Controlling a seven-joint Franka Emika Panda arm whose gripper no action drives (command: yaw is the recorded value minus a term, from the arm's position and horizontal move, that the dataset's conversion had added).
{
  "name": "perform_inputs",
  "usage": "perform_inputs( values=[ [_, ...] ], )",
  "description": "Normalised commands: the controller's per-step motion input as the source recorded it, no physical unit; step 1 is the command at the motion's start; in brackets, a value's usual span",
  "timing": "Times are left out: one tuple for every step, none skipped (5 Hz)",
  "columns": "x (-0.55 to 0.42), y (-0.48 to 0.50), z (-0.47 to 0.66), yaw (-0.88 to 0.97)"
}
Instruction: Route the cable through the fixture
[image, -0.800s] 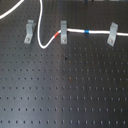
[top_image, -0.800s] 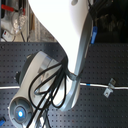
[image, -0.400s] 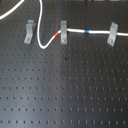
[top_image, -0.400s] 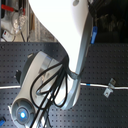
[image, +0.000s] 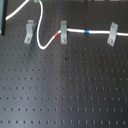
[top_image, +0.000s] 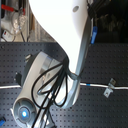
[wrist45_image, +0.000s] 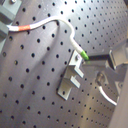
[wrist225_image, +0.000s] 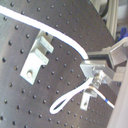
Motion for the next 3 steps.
perform_inputs(
  values=[
    [-0.28,0.102,0.35,-0.66],
    [-0.194,0.174,0.35,-0.74],
    [-0.224,0.18,0.31,-0.72]
  ],
)
